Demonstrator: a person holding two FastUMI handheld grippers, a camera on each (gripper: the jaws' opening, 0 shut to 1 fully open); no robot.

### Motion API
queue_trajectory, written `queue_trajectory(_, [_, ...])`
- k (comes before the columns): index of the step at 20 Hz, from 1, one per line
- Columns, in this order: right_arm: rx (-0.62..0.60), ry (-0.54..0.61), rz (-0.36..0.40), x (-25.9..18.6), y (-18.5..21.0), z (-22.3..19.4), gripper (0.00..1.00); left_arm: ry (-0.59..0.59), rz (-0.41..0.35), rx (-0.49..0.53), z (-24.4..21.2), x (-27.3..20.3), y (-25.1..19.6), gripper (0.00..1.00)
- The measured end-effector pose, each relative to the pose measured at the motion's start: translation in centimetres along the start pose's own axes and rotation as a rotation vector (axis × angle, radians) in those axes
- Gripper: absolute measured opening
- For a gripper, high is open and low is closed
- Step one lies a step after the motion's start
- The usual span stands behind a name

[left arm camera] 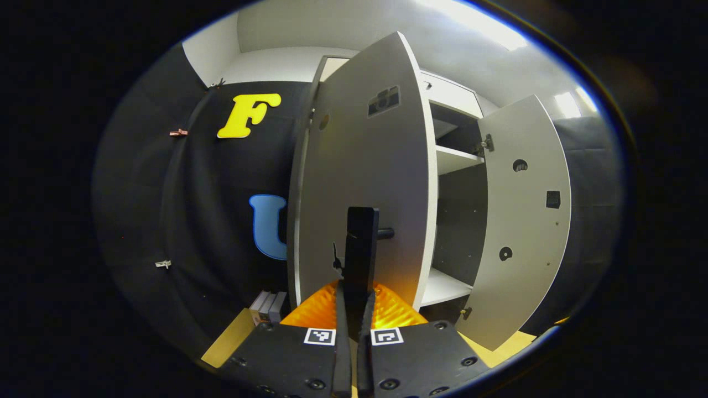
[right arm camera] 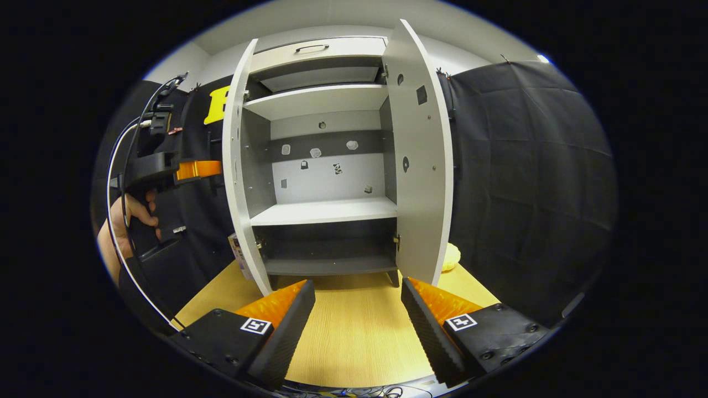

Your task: Open the right door of the double-door shoe cabinet with the right hand, and open the left door with the left hand.

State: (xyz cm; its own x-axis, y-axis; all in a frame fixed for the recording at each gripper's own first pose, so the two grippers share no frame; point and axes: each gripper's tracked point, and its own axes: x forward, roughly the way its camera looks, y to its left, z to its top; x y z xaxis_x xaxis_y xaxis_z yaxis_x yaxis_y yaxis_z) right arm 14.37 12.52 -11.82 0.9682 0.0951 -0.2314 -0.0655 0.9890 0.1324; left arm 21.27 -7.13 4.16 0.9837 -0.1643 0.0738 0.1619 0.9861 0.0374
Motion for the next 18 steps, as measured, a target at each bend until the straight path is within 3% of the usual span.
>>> queue_trajectory(5, [0.003, 0.007, 0.012, -0.1, 0.4, -0.1, 0.99, -0.026, 0.030, 0.012, 0.2, -1.7, 3.3, 0.09])
queue_trajectory(12, [-0.016, 0.010, 0.031, 0.0, 0.5, -0.2, 0.99, -0.014, 0.177, 0.038, 0.1, -2.3, 10.0, 0.06])
queue_trajectory(18, [-0.047, 0.000, 0.058, 0.2, 0.6, 0.0, 0.99, 0.013, 0.123, 0.057, 0.2, -2.0, 11.0, 0.05])
